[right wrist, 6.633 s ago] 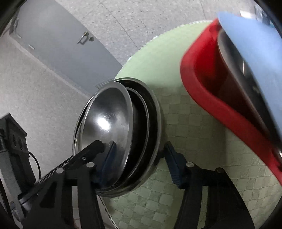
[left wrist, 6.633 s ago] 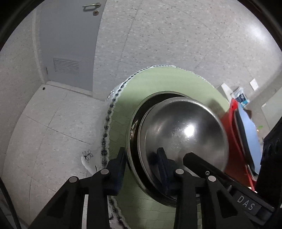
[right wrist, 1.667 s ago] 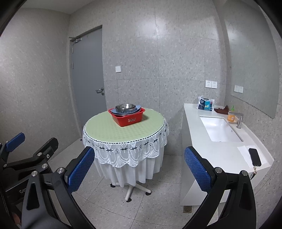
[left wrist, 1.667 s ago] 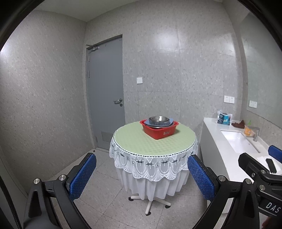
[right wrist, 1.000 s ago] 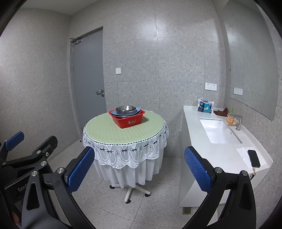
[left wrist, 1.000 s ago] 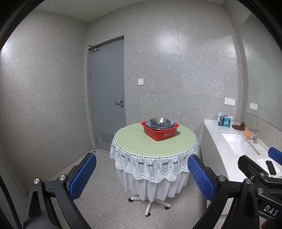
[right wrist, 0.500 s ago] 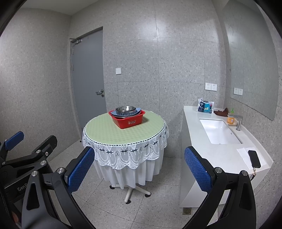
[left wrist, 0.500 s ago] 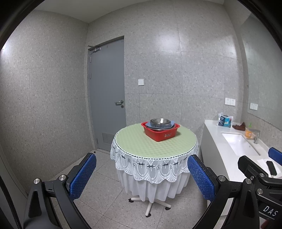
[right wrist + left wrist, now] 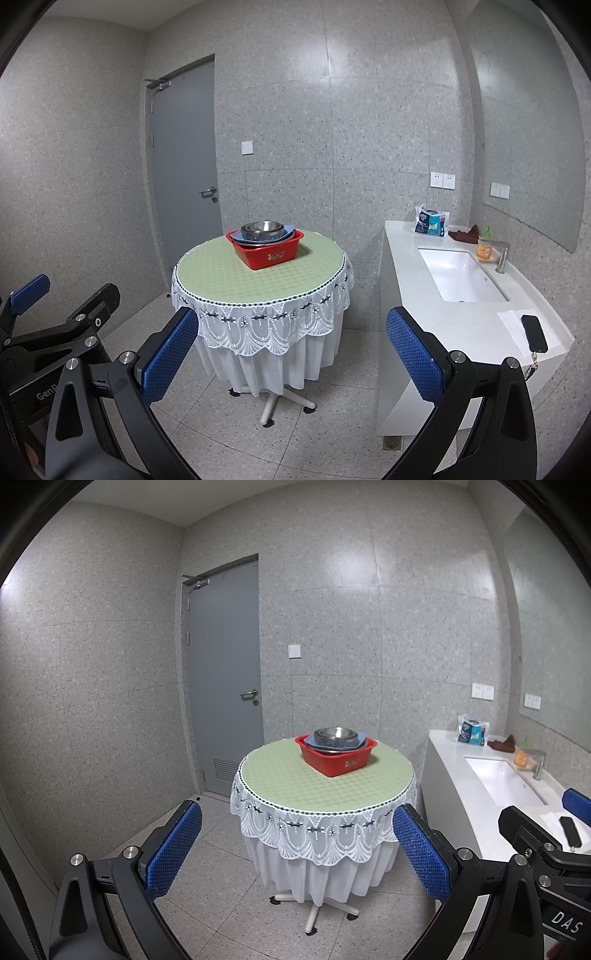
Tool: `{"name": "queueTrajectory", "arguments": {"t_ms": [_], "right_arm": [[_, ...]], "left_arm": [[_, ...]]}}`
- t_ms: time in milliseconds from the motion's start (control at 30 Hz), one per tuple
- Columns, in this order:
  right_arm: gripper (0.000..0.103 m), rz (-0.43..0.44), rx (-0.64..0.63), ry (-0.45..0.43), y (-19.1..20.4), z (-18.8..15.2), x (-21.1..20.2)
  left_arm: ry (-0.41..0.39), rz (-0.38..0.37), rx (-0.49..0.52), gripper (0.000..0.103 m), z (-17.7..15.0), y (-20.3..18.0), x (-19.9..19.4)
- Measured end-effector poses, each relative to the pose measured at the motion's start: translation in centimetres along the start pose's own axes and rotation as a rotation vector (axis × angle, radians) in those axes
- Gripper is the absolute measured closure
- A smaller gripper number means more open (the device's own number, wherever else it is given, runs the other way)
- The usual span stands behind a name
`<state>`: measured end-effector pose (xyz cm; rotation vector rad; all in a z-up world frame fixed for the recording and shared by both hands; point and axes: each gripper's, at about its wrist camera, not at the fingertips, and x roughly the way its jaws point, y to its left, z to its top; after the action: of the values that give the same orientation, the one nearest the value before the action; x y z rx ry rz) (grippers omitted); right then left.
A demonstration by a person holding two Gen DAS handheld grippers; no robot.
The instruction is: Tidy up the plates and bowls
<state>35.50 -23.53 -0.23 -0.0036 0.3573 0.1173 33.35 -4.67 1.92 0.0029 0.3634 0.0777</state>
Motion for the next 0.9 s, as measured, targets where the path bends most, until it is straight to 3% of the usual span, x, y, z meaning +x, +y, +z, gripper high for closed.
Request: {"name": "queueTrajectory", "arguments": {"t_ms": [900], "right_arm": [[0.0,-0.002,0.001,0.012,-0.7,0.3,1.1]], "left_arm": [[-0.009,0.012,0.021,0.001,0.0,-1.0,1.5]]}}
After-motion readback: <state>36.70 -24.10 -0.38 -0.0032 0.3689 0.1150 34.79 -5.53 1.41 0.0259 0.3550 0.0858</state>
